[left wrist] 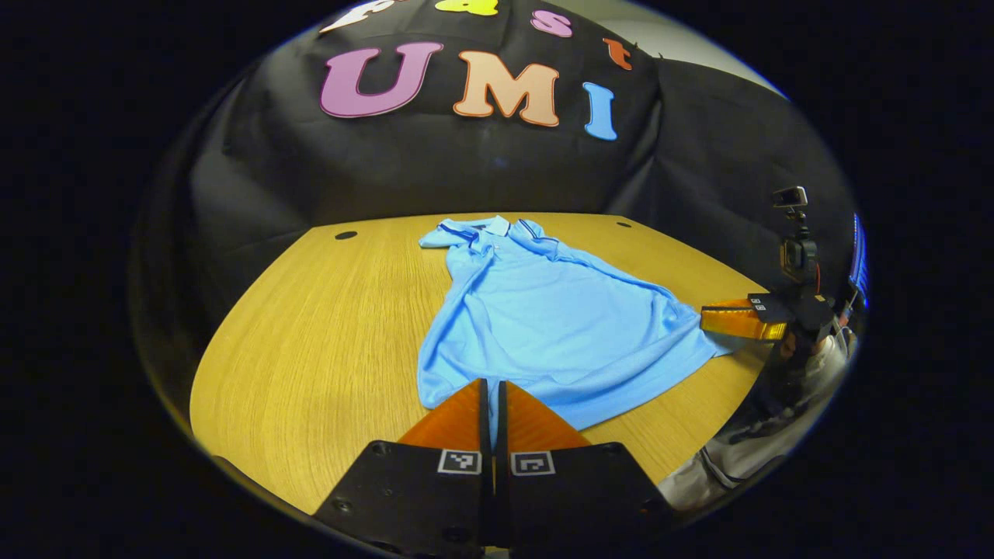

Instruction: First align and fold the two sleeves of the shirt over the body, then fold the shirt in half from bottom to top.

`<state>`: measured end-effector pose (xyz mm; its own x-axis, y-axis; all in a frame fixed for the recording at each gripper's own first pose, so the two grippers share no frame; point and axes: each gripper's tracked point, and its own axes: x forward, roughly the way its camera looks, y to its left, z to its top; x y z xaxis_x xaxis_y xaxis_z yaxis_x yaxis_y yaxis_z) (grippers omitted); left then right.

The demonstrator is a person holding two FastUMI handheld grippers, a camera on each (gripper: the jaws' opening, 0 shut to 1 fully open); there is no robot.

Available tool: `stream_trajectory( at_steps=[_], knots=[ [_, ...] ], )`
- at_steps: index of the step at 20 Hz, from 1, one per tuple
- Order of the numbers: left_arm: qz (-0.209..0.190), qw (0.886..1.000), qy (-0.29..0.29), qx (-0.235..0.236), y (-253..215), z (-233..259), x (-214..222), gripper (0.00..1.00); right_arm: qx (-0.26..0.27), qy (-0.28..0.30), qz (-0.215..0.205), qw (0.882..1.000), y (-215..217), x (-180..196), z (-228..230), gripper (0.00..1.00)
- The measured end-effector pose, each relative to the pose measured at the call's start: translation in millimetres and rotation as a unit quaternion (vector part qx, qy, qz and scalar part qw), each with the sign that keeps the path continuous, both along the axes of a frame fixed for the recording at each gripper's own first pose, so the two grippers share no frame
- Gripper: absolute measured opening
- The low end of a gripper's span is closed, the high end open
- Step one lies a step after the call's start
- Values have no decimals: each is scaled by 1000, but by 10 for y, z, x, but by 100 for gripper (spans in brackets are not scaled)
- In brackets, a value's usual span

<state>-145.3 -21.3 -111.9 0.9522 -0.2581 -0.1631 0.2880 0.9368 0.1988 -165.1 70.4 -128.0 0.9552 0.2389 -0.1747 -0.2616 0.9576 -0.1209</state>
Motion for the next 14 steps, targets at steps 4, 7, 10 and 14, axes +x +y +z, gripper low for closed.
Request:
stream_trajectory(
  at_steps=[4,7,10,14],
  knots=[
    [-8,1000,-19,-8,-96,301,200,0,-11,5,-5,1000,17,130,180,2],
    [-19,999,-27,-7,-210,538,366,0,-22,-2,-8,1000,25,255,428,2],
    [-26,999,-35,3,-312,798,526,0,-24,-2,-16,1000,-5,442,665,2],
    [-22,999,-48,9,-361,1117,829,0,-13,-16,-15,1000,-20,786,1061,3]
  ],
)
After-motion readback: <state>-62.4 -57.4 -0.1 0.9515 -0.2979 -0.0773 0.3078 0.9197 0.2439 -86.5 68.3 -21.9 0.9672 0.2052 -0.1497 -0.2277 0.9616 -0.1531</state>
